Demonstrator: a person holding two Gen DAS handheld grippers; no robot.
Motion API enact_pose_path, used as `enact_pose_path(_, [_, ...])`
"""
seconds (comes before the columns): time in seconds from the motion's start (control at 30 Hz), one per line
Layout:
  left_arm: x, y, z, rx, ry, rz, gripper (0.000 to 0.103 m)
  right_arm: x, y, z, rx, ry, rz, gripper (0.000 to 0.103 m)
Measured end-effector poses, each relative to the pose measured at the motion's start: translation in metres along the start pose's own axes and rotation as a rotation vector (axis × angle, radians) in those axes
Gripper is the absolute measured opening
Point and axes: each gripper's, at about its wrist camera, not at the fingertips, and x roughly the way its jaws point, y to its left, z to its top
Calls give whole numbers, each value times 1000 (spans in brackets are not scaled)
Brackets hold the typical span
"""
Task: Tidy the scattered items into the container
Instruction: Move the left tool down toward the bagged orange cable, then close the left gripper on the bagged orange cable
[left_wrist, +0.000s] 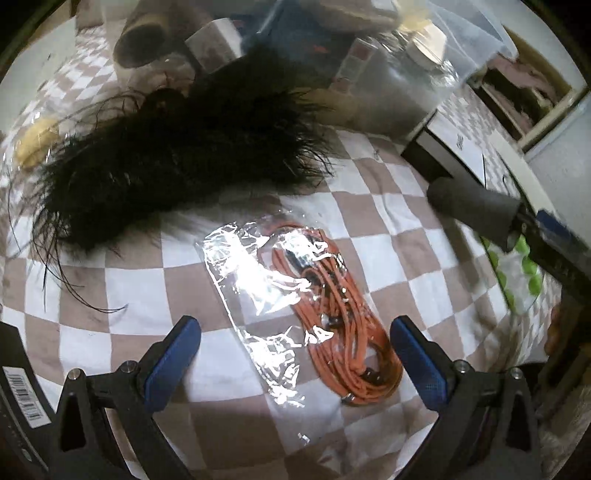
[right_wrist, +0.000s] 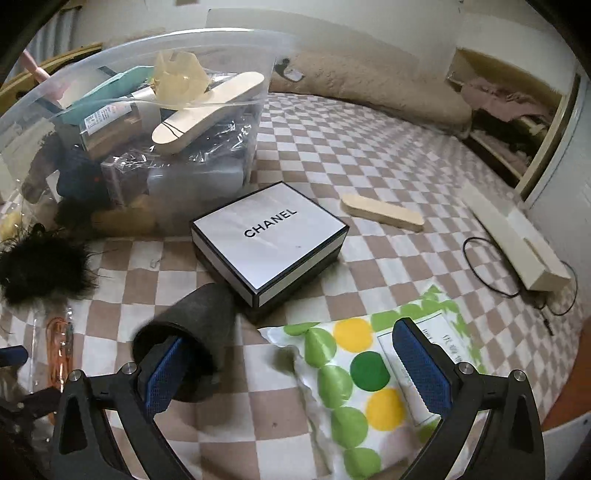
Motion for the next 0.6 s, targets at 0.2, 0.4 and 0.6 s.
enact_pose_path(0.2, [7,3,8,-66,-10,-86,102,-6,7,-2,-31,-15,86,78])
enact_pose_path(0.4, [10,-8,8,-27,-17,-57,79,-1,5,-2,-1,5,168,37])
enact_pose_path(0.6, [6,-6,8,-15,-25,-49,61,-3,2,-4,22,7,215,19])
